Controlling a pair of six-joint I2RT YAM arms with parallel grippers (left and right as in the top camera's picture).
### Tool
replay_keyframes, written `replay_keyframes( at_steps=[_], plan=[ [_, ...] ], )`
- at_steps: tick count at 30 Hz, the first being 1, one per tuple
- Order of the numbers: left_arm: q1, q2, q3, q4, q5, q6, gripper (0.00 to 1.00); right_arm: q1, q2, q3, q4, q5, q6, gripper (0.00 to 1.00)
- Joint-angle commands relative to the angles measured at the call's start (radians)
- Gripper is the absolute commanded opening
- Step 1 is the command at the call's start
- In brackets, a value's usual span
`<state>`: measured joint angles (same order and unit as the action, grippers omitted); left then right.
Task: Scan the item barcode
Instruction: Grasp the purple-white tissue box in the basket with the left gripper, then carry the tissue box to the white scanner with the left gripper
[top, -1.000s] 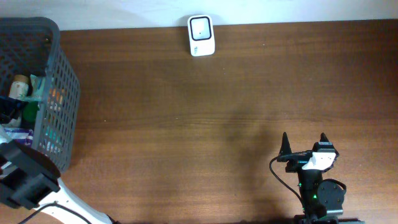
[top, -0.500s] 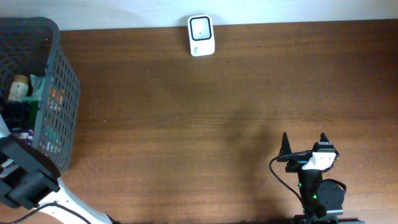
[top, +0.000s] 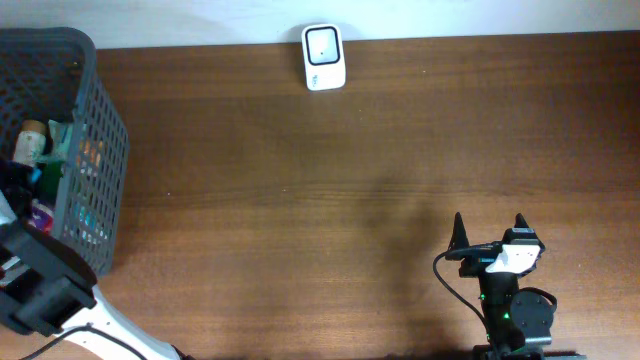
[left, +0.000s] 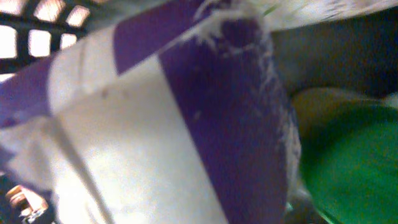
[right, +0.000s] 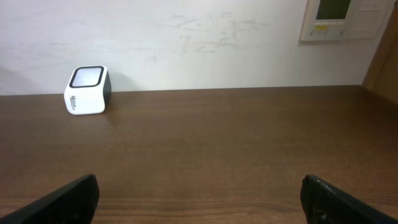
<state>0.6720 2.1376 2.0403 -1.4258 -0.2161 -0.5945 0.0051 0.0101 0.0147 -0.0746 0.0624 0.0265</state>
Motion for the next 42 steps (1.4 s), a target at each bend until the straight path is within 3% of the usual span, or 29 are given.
replay_keyframes(
  at_steps=[1,7,11,20,24,25,29,34,42],
  plan=[
    [0.005,-0.006,0.196,-0.088,0.061,-0.004,0.0,-0.006,-0.006,-0.009,-0.003,0.002,0.005,0.99],
    [0.005,-0.007,0.589,-0.26,0.21,0.002,0.0,-0.006,-0.006,-0.009,-0.003,0.002,0.005,0.98],
    [0.003,-0.022,0.788,-0.262,0.345,0.077,0.0,-0.006,-0.006,-0.009,-0.003,0.002,0.005,0.99],
    [-0.032,-0.152,0.954,-0.259,0.526,0.145,0.0,-0.006,-0.006,-0.009,-0.003,0.002,0.005,0.98],
    [-0.161,-0.197,0.954,-0.262,0.696,0.277,0.0,-0.006,-0.006,-0.009,-0.003,0.002,0.005,0.99],
    [-0.262,-0.197,0.953,-0.262,0.715,0.34,0.0,-0.006,-0.006,-0.009,-0.003,0.002,0.005,0.98],
    [-0.491,-0.172,0.951,-0.26,0.682,0.436,0.0,-0.006,-0.006,-0.009,-0.003,0.002,0.005,0.98],
    [-0.854,-0.067,0.9,-0.262,0.421,0.435,0.0,-0.006,-0.006,-0.009,-0.003,0.002,0.005,0.99],
    [-1.151,0.158,0.787,-0.262,0.171,0.415,0.0,-0.006,-0.006,-0.009,-0.003,0.001,0.005,0.98]
  ],
)
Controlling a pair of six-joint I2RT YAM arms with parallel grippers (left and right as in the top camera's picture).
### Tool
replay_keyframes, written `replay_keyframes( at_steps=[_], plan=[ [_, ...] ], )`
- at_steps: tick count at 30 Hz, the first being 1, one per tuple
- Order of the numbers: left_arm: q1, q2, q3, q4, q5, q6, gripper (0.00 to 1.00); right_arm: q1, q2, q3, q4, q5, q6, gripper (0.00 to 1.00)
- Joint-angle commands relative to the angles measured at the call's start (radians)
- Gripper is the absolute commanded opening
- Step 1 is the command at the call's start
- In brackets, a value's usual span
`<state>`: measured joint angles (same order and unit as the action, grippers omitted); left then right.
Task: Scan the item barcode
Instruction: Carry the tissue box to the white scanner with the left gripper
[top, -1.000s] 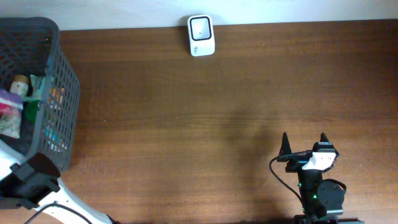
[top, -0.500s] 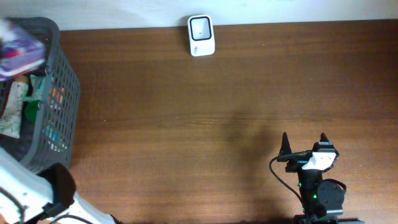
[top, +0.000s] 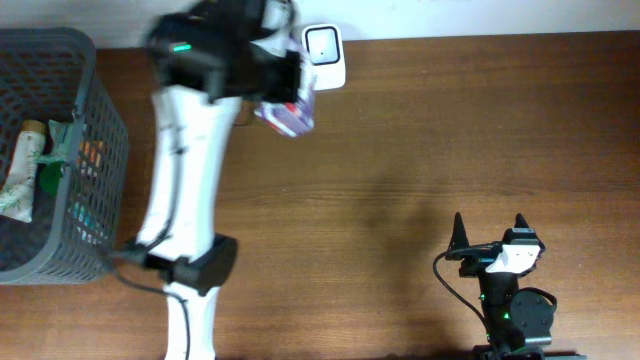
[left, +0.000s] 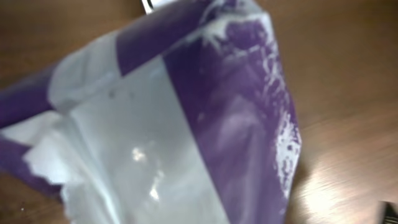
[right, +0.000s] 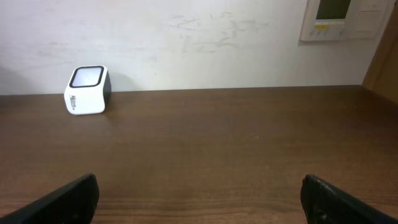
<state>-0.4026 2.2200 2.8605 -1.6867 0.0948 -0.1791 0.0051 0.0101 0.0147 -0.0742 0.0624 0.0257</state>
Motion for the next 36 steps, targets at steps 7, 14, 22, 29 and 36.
replay_keyframes(
  at_steps=[7,14,22,29,36],
  plan=[
    [-0.201,0.278,-0.063,-0.002,-0.412,-0.113,0.01,-0.006,-0.006,-0.009,-0.003,0.002,0.006,0.99],
    [-0.25,0.455,-0.063,0.014,-0.478,-0.184,0.15,-0.006,-0.006,-0.009,-0.003,0.002,0.006,0.99],
    [-0.255,0.508,-0.04,-0.002,-0.453,-0.184,0.74,-0.006,-0.006,-0.009,-0.003,0.002,0.006,0.99],
    [-0.18,0.259,0.149,0.003,-0.205,-0.183,0.99,-0.006,-0.006,-0.009,-0.003,0.002,0.006,0.98],
    [-0.013,-0.007,0.205,-0.001,-0.203,-0.183,0.57,-0.006,-0.006,-0.009,-0.003,0.002,0.006,0.98]
  ],
)
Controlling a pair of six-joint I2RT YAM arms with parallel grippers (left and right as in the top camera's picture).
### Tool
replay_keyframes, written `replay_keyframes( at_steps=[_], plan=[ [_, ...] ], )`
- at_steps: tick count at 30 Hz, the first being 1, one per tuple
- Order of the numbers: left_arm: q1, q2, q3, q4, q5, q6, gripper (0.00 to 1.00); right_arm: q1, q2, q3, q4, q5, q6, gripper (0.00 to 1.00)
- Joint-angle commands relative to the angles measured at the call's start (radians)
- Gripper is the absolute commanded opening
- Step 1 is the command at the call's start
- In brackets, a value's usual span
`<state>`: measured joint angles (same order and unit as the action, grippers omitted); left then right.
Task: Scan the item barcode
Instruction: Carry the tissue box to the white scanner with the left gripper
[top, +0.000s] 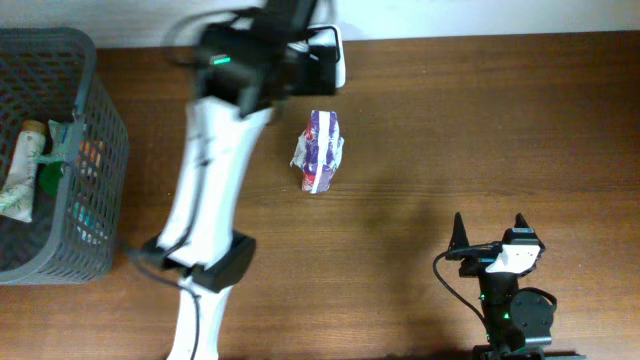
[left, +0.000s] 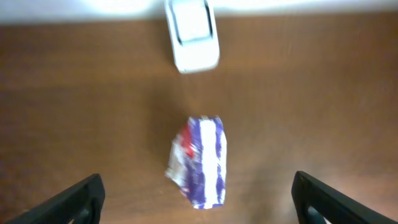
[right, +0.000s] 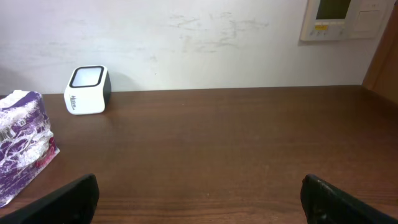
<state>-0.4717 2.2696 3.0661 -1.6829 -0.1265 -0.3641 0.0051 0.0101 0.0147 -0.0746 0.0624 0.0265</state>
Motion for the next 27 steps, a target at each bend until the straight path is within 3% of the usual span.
replay_keyframes(
  at_steps=[1,4,7,11,17,22,27],
  plan=[
    [0.069,-0.06,0.0,-0.005,0.018,0.002,0.43,-0.006,-0.006,-0.009,-0.003,0.002,0.005,0.99],
    [0.089,-0.06,-0.041,-0.005,0.018,0.002,0.14,-0.006,-0.006,-0.009,-0.003,0.002,0.005,0.99],
    [0.089,-0.06,-0.225,-0.005,0.018,0.0,0.01,-0.006,-0.006,-0.009,-0.003,0.002,0.005,0.98],
    [0.089,-0.06,-0.515,0.05,0.018,-0.006,0.0,-0.006,-0.006,-0.009,-0.003,0.002,0.005,0.99],
    [0.089,-0.06,-0.871,0.288,0.027,-0.022,0.0,-0.006,-0.006,-0.009,-0.003,0.002,0.005,0.99],
    [0.087,-0.06,-0.971,0.423,0.238,-0.028,0.0,-0.006,-0.006,-0.009,-0.003,0.002,0.005,0.98],
    [0.032,-0.06,-0.971,0.469,0.269,-0.029,0.0,-0.006,-0.006,-0.009,-0.003,0.002,0.005,0.98]
  ],
)
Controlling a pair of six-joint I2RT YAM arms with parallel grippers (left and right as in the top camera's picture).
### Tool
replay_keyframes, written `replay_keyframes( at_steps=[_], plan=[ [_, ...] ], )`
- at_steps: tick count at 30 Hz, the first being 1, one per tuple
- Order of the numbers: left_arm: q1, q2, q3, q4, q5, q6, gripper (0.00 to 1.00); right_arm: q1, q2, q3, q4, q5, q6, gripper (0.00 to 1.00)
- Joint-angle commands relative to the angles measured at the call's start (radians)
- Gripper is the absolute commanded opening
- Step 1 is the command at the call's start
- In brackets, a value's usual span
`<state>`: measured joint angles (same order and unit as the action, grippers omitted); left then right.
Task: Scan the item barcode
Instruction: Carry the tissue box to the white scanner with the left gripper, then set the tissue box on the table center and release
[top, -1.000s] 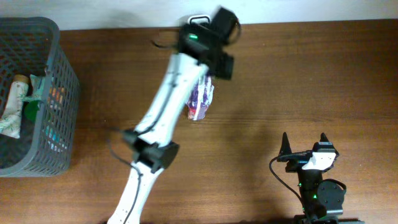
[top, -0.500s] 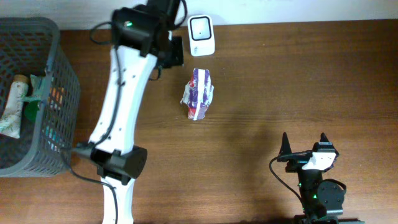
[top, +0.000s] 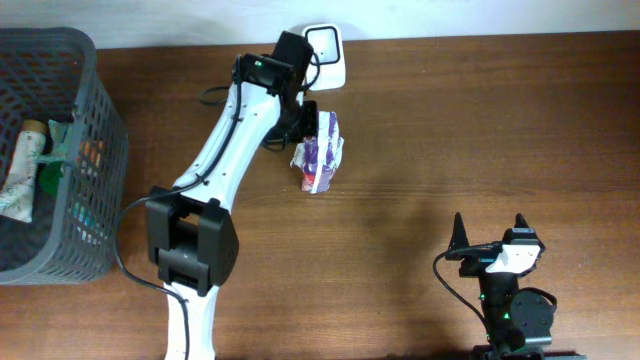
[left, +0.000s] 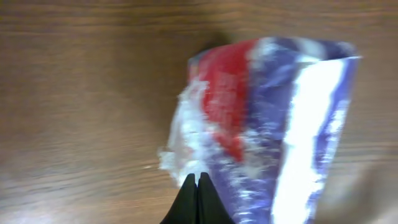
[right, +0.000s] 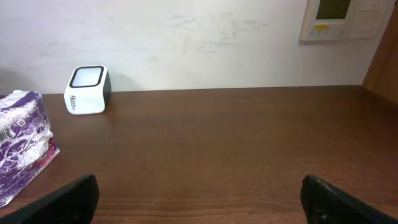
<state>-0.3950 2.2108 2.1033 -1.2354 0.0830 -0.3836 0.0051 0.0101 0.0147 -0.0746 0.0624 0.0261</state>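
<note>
The purple, white and red packet (top: 318, 152) lies on the brown table a little in front of the white barcode scanner (top: 325, 44). In the left wrist view my left gripper (left: 197, 182) is shut, its tips pressed together at the crinkled white edge of the packet (left: 267, 124); nothing shows between them. My right gripper (right: 199, 190) rests open low over the table at the front right, far from the packet (right: 22, 143) and the scanner (right: 87, 89).
A dark mesh basket (top: 95, 120) with several other items stands at the table's left end. The white wall runs along the far edge, with a control panel (right: 339, 18) on it at the right.
My left gripper was open and high above the packet, with the scanner in its view. Now it is shut and low at the packet's left edge. The packet and the right arm have not moved.
The left gripper held the packet down in the basket. Then it held it close to the scanner at the far edge. Then the packet lay on the table in front of the scanner with the gripper open above it. Now the gripper is shut beside it.
</note>
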Motion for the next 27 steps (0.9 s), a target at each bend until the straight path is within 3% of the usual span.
replay_keyframes(
  at_steps=[1,11,18,20,21,22,26,27],
  plan=[
    [-0.059,-0.001,-0.008,0.029,0.059,-0.009,0.0,-0.006,-0.006,-0.009,-0.003,0.002,0.005,0.98],
    [-0.163,-0.003,-0.033,0.114,0.06,-0.035,0.0,-0.006,-0.006,-0.009,-0.003,0.002,0.005,0.99],
    [-0.172,-0.069,0.153,0.098,0.138,0.037,0.01,-0.006,-0.006,-0.009,-0.003,0.002,0.005,0.99],
    [-0.166,-0.106,0.216,0.082,0.137,0.038,0.12,-0.006,-0.006,-0.009,-0.003,0.002,0.005,0.99],
    [-0.162,-0.12,0.234,0.077,0.137,0.038,0.27,-0.006,-0.006,-0.009,-0.003,0.001,0.005,0.99],
    [-0.154,-0.142,0.255,0.068,0.134,0.038,0.56,-0.006,-0.006,-0.009,-0.003,0.002,0.005,0.99],
    [-0.082,-0.234,0.264,0.047,0.13,0.041,0.87,-0.006,-0.006,-0.009,-0.003,0.002,0.005,0.99],
    [-0.052,-0.259,0.264,0.039,0.13,0.041,0.88,-0.006,-0.006,-0.009,-0.003,0.002,0.005,0.98]
  ],
)
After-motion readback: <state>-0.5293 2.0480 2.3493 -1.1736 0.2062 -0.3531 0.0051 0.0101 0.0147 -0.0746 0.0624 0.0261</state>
